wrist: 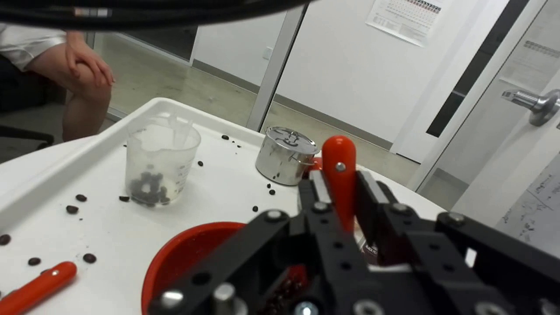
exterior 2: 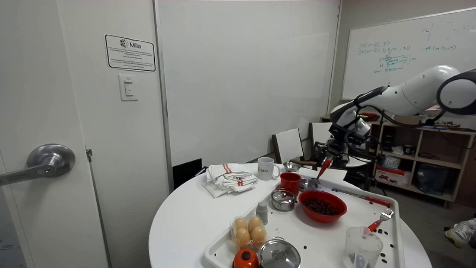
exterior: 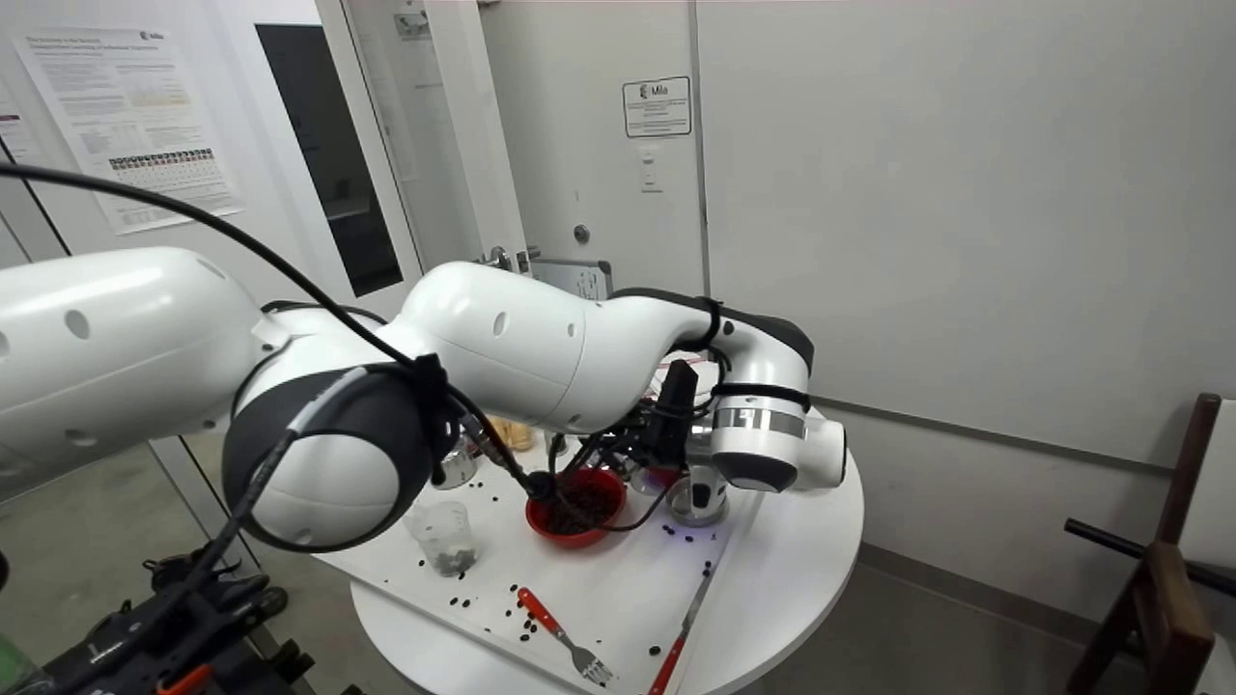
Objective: Pick the spoon and mix the contents of the bowl
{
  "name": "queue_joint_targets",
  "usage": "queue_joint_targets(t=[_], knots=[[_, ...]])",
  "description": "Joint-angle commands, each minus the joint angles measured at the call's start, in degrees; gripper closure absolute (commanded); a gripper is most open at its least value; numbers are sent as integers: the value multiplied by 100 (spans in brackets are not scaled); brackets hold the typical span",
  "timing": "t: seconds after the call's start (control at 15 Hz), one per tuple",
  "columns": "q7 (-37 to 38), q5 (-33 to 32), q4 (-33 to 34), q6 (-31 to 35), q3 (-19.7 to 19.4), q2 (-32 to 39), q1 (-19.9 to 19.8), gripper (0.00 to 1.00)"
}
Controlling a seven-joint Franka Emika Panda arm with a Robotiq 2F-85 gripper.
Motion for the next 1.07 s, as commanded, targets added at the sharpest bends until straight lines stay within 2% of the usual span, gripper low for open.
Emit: queue_joint_targets(t=[0.0, 0.6, 1.0], knots=[[-370, -224, 121, -19, -19, 0, 108, 93], [-691, -721, 477, -121, -31, -3, 286, 93], [-1217, -1072, 36, 436, -363, -382, 449, 93]])
